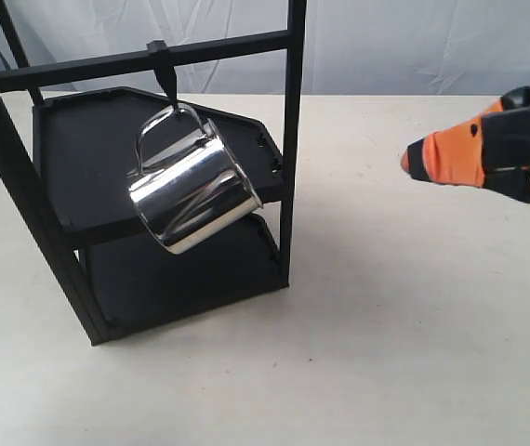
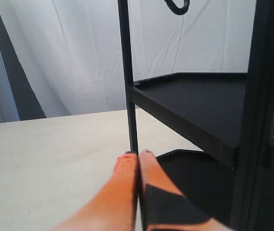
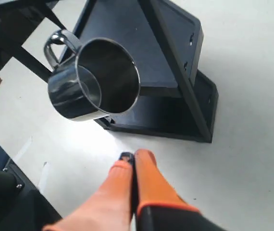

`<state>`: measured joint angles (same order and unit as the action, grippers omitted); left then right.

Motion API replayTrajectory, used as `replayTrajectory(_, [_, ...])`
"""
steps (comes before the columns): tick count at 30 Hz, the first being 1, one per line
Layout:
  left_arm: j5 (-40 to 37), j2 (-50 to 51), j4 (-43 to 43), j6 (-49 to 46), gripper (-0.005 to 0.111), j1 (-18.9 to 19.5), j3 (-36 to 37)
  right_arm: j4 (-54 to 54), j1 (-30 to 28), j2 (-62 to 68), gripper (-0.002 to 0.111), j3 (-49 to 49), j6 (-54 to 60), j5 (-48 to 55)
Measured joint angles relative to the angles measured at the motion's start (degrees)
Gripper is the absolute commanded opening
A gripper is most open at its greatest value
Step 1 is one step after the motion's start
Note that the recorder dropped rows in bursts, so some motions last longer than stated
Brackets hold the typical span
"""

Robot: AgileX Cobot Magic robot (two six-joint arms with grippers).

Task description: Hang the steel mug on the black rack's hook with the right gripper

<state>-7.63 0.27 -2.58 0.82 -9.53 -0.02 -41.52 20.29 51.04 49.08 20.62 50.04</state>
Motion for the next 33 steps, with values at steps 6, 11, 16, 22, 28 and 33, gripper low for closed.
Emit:
replayTrajectory(6, [0.0,0.0,0.0,0.0,0.001,0.0,0.0,0.59,0.0,-5.4,-0.001,0.0,-0.22,-0.24])
replayTrajectory(11, [0.0,0.0,0.0,0.0,0.001,0.0,0.0,3.22,0.0,-9.22,-0.001,-1.09,3.13,-4.7])
replayTrajectory(16, [0.0,0.0,0.0,0.0,0.001,0.0,0.0,4.94,-0.03,-17.71,-0.001,-12.79,9.55,-23.14])
replayTrajectory(22, [0.0,0.0,0.0,0.0,0.001,0.0,0.0,-3.69,-6.17,-27.43,-0.001,-34.46,10.67,-38.65])
replayTrajectory(28, [0.0,0.0,0.0,0.0,0.001,0.0,0.0,-9.3,-12.29,-37.33,-0.001,-45.86,11.61,-41.52])
replayTrajectory(33, [0.0,0.0,0.0,0.0,0.001,0.0,0.0,-8.95,-15.42,-46.08,-0.001,-48.53,13.93,-42.16])
